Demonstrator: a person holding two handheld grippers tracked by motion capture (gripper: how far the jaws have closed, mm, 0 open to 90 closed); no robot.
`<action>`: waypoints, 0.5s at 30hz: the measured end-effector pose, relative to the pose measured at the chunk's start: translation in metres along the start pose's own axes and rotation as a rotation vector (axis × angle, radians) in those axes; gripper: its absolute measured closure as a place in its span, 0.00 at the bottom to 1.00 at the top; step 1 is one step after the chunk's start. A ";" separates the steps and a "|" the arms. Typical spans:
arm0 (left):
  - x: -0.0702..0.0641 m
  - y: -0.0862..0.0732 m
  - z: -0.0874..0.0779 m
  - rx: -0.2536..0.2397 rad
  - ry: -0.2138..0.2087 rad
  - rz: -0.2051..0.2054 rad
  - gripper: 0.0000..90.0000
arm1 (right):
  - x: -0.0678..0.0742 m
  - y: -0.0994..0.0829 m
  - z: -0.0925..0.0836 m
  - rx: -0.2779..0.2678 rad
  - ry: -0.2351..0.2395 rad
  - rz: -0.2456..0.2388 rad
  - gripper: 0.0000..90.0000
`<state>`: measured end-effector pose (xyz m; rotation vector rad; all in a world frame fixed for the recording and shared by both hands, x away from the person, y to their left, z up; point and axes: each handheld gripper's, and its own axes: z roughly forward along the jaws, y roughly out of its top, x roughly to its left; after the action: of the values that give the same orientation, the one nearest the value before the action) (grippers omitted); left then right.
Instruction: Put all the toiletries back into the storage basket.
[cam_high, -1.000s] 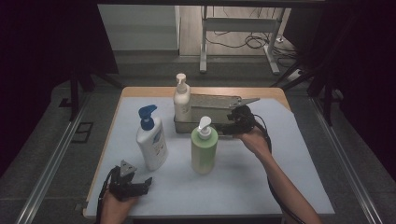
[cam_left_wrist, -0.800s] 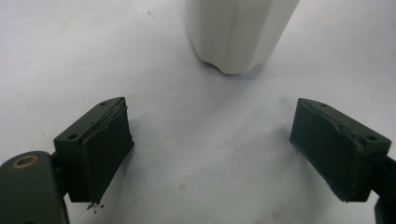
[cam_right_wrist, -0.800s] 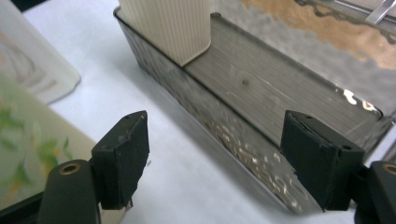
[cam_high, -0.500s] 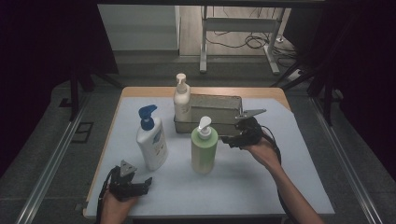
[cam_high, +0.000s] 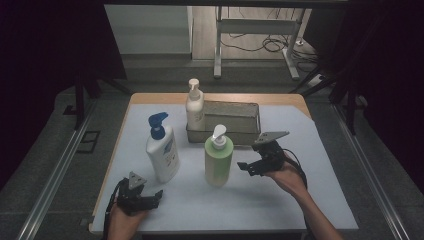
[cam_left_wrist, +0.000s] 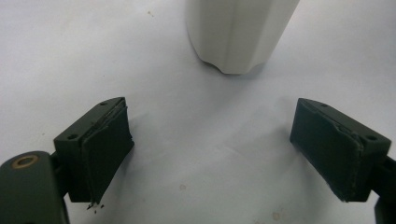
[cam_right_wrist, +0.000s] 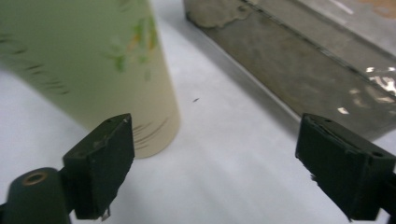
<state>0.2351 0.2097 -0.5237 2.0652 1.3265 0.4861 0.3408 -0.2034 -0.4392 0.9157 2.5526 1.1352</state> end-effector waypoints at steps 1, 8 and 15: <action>0.000 0.000 0.000 0.000 0.000 0.000 0.13 | 0.003 0.000 0.000 0.002 0.012 -0.001 0.10; 0.000 0.000 0.000 0.000 0.000 -0.001 0.13 | 0.020 0.002 0.002 0.001 0.060 -0.032 0.00; 0.000 0.000 0.000 -0.003 0.000 -0.004 0.13 | 0.033 0.011 0.006 -0.012 0.080 -0.056 0.00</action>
<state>0.2351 0.2094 -0.5239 2.0596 1.3289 0.4866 0.3226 -0.1741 -0.4332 0.8066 2.6141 1.1929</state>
